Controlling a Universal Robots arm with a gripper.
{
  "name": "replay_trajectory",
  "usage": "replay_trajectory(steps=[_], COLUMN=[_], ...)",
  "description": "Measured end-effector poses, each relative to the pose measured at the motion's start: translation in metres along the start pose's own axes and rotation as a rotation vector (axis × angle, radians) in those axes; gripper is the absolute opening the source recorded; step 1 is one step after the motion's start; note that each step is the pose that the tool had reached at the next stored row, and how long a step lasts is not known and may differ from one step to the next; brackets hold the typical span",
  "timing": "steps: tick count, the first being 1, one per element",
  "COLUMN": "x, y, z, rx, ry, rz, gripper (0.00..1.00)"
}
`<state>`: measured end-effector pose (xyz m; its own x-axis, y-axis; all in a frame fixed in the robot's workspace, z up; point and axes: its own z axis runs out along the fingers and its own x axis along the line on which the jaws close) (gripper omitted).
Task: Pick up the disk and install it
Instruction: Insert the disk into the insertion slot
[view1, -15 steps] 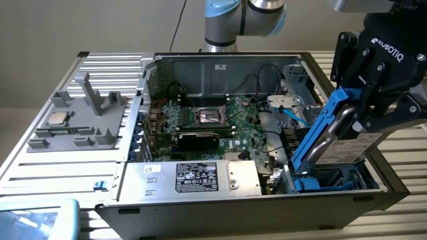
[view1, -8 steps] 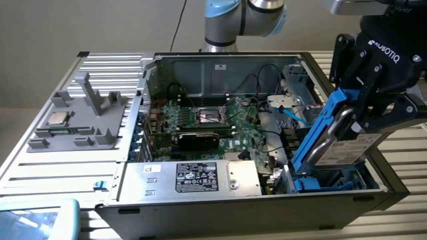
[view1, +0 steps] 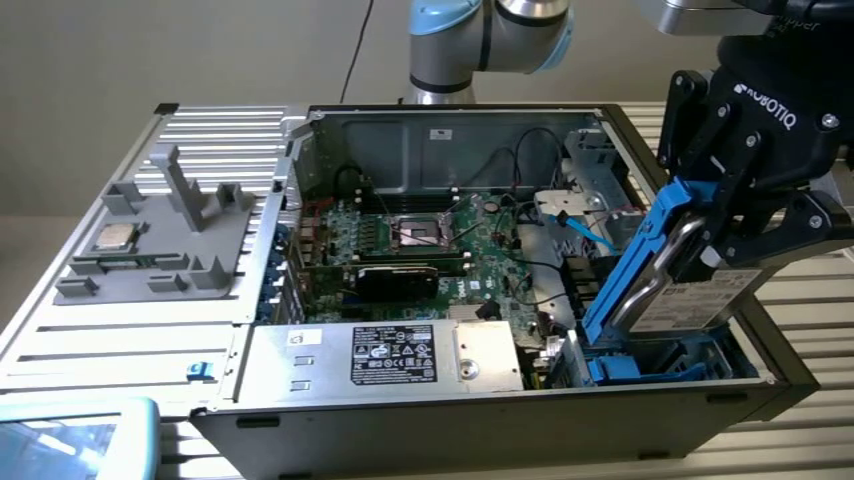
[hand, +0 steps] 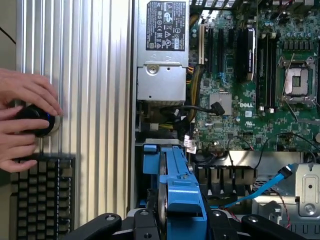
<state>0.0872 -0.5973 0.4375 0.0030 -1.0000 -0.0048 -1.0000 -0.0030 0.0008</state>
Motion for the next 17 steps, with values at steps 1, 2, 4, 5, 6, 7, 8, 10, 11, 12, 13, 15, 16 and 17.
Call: replay_trajectory(steps=[1,2,4,5,6,7,8,10,11,12,13,15,16,17], x=[0.0,0.0,-0.0002,-0.0004,-0.0006,-0.0011,-0.0016,-0.0019,-0.0019,-0.002,-0.002,-0.002,-0.0019,-0.0019], y=[0.0,0.0,0.0,0.0,0.0,0.0,0.0,0.0,0.0,0.0,0.0001,0.0003,0.0005,0.0006], z=[0.0,0.0,0.0007,0.0011,0.0015,0.002,0.0025,0.0037,0.0041,0.0045,0.0049,0.0054,0.0056,0.0057], rx=[0.0,0.0,0.0005,0.0012,0.0021,0.0031,0.0043,0.0065,0.0066,0.0067,0.0069,0.007,0.0071,0.0074], ry=[0.0,0.0,-0.0003,-0.0003,-0.0001,0.0002,0.0001,-0.0001,0.0001,0.0001,0.0001,0.0,0.0,0.0001], rz=[0.0,0.0,0.0,0.0,0.0,0.0,0.0,0.0,0.0,0.0,0.0,0.002,0.003,0.003], gripper=[0.37,0.37,0.37,0.37,0.37,0.37,0.37,0.37,0.37,0.37,0.37,0.37,0.37,0.37])
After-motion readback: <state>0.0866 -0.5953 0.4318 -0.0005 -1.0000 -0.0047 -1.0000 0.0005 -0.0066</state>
